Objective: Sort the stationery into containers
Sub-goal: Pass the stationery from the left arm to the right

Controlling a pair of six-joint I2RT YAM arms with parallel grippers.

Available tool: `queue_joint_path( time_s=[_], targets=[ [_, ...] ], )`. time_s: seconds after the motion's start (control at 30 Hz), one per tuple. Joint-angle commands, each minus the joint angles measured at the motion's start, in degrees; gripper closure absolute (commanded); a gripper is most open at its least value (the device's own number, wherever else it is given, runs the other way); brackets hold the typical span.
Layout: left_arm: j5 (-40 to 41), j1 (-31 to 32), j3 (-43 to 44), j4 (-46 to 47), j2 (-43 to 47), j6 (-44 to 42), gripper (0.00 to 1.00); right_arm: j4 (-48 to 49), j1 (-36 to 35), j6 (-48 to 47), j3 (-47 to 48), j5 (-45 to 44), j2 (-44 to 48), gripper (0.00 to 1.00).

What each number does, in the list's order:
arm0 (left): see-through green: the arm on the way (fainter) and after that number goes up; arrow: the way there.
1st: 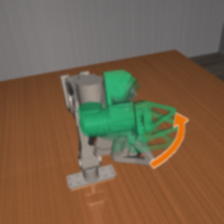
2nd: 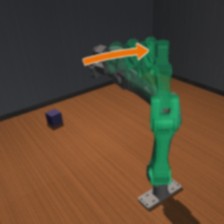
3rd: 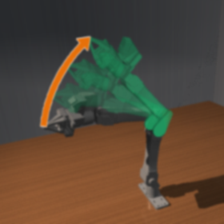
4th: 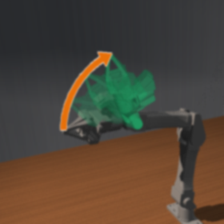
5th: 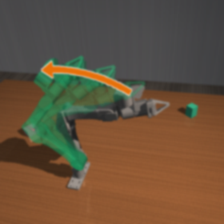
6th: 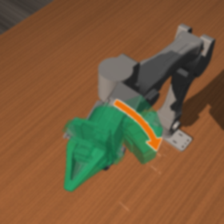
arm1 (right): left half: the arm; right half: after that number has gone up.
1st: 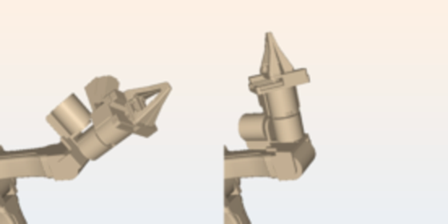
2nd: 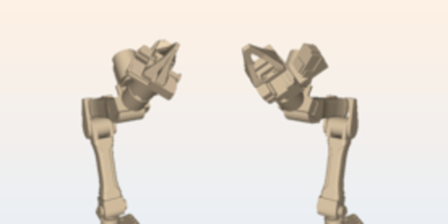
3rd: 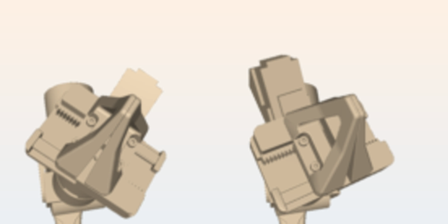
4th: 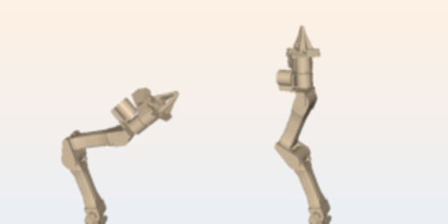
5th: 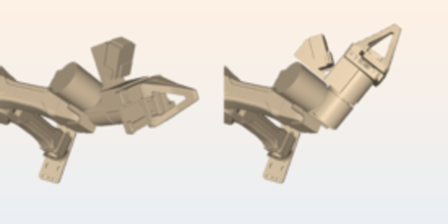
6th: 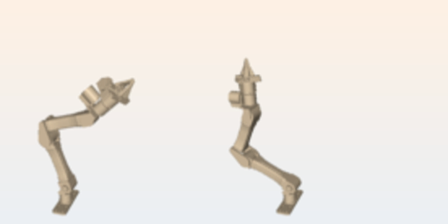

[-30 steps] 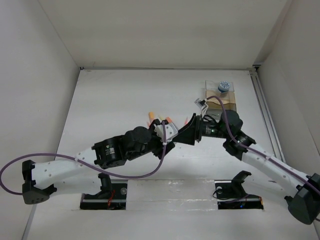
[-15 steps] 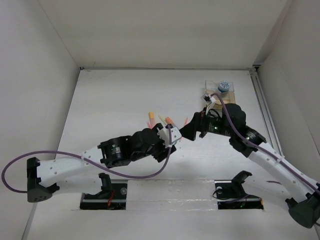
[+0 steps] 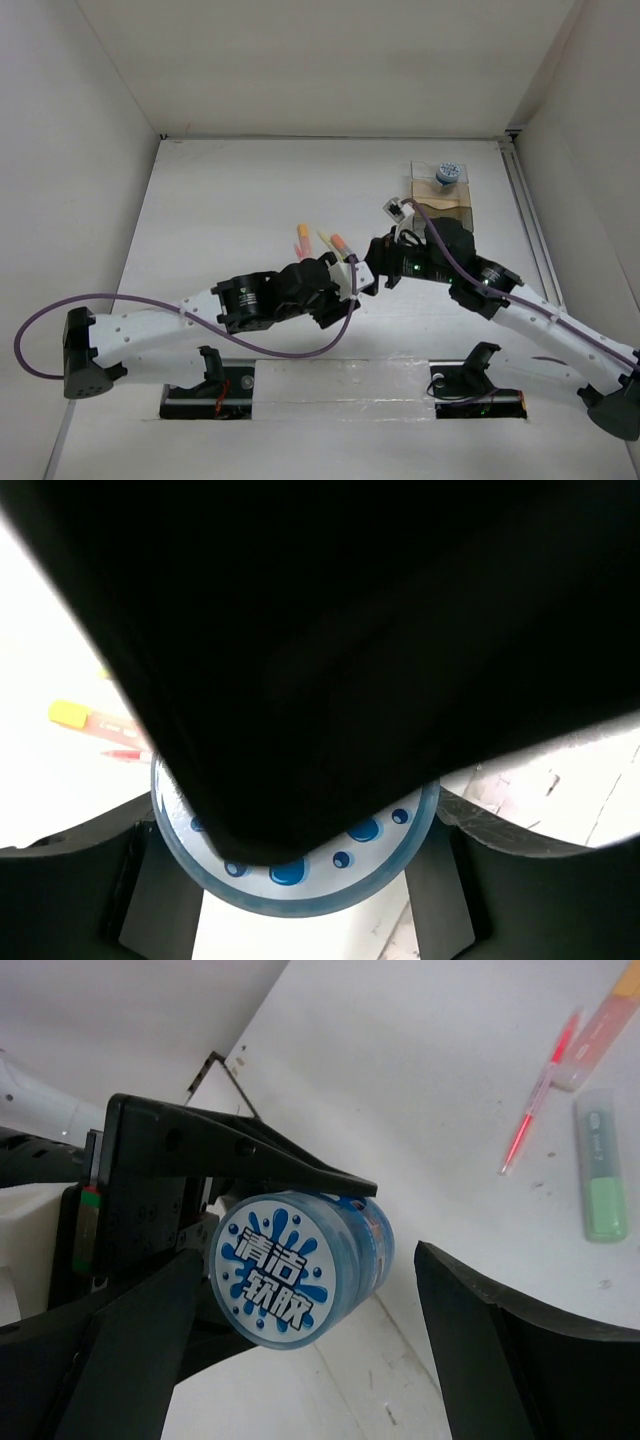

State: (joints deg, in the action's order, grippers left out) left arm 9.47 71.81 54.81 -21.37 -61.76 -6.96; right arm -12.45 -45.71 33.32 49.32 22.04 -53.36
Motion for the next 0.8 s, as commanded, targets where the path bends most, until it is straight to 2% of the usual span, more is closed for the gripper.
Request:
queue_joint_path(
  time_s=[0.0,0.33,0.5,0.7,0.77],
  targets=[
    [-0.1,0.2,3.2,3.0,0.0,-0.6,1.0,4.9,-4.4,1.7,-0.2,0.6,-1.0,0.08],
    [-0.7,0.2,2.7,3.6,0.5,-1.1,1.0,19.6,-5.4,8.6,-5.0,13.2,-2.1,0.1],
    [-0.7,0.2,2.7,4.8,2.0,-1.1,1.0,20.4,-7.5,9.2,-6.1,11.3,-3.2,0.14],
    [1.2,0.2,2.1,6.0,5.4,-1.1,1.0,24.6,-7.5,12.3,-8.1,10.7,-4.3,0.14],
    [2.5,0.2,2.1,6.0,5.4,-1.1,1.0,25.3,-8.1,13.0,-8.6,10.7,-4.8,0.18]
  ],
)
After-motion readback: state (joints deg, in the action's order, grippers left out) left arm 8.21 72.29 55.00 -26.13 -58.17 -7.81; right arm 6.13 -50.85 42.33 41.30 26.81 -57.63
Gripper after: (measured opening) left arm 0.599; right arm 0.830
